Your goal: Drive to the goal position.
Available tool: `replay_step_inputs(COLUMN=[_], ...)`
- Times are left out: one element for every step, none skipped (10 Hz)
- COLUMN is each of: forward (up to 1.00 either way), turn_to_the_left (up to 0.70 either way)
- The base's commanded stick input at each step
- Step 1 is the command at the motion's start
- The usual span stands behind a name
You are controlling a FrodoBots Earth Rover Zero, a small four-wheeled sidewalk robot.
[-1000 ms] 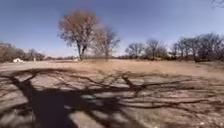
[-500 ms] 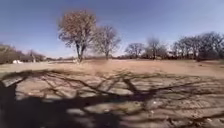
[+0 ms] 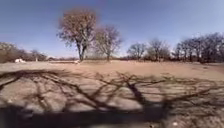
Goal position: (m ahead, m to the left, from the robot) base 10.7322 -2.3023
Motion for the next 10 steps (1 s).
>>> replay_step_inputs(forward=[1.00,1.00,1.00,1.00,1.00,1.00,1.00,1.00,1.00,1.00], turn_to_the_left=[-0.27,-0.27,-0.27,-0.27,-0.16,-0.04,0.00,0.00,0.00,0.00])
